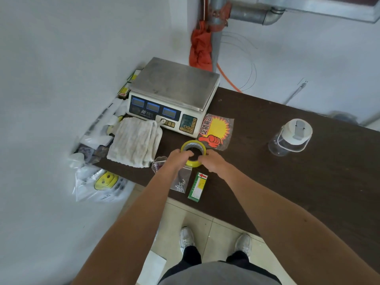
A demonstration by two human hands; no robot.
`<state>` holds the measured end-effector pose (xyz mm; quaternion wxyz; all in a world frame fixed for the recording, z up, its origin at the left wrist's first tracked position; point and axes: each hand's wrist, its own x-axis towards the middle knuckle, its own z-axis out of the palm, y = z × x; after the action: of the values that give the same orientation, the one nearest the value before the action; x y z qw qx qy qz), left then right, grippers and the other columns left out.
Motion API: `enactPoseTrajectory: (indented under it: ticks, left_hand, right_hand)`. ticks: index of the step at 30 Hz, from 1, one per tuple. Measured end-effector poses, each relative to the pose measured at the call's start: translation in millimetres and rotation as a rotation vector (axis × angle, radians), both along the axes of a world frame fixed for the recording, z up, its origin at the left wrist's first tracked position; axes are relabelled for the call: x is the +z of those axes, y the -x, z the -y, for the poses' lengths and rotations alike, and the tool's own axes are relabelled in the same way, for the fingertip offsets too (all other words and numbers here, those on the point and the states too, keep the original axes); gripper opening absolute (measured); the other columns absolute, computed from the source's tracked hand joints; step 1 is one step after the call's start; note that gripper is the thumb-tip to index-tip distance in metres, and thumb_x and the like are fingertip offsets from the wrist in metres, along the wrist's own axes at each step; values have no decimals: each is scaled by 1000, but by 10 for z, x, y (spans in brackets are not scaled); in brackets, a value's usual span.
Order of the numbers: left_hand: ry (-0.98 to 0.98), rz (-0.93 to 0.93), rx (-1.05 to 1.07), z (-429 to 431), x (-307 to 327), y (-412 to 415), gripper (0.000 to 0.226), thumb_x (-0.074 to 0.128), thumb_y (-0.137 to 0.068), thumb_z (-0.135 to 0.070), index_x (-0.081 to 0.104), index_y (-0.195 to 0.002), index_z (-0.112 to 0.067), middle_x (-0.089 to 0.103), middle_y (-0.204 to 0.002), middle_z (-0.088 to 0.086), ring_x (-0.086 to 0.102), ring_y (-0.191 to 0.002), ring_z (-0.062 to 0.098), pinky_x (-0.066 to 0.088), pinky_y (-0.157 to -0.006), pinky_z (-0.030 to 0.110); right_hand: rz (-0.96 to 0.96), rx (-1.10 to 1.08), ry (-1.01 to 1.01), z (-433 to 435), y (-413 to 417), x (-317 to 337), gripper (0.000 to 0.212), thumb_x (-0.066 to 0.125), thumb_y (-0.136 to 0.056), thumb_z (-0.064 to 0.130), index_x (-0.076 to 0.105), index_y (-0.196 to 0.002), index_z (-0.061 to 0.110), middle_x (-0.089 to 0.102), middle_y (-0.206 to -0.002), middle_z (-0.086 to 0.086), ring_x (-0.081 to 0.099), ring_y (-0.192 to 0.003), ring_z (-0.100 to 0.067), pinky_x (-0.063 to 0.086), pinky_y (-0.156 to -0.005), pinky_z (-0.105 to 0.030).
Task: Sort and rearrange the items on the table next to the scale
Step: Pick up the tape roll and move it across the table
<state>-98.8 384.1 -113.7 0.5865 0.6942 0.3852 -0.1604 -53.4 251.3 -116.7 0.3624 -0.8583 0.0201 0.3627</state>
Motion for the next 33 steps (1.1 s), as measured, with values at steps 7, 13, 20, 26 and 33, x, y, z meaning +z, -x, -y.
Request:
enactPoseTrajectory:
  ticks: [7,13,20,26,33]
  left_hand:
    - [18,-5,101,29,-43,-70,24,69,-90,-26,62,-106,-10,58,-91,2,56,-91,20,50,-98,43]
    - [51,15,212,156,39,-107,24,66,-89,-26,62,-107,-10,58,-91,2,56,-84,14,53,-99,42]
    - [11,66,189,545,185,-248,12,64,-90,-22,62,-81,-14,57,-85,4,53,-76,15,51,-81,37]
    - [27,86,126,1021,217,-308,20,65,-90,-23,62,-106,-13,61,-94,2,57,-88,16,54,-89,40]
    - [49,59,1,1647,267,-383,6,62,-93,-21,59,-87,-20,61,-102,6,57,-97,21,52,-89,39]
  right_hand:
    - [-130,-148,-102,79,-67,106,33,55,-97,27,57,-127,13,59,-121,-9,59,-115,-26,54,-97,-43]
    - [18,-186,-148,158,-109,178,31,53,-96,28,63,-118,8,62,-107,-7,60,-102,-24,50,-99,-52]
    - [171,-226,-108,514,-101,313,38,51,-96,41,66,-124,20,66,-120,-3,60,-112,-25,49,-97,-44]
    - [168,-348,-87,1000,-84,347,32,51,-98,31,66,-115,9,68,-107,-9,62,-99,-25,50,-91,-40]
    - [143,-462,-60,1640,-49,358,34,53,-97,33,65,-119,11,66,-116,-8,59,-111,-29,48,-97,-40]
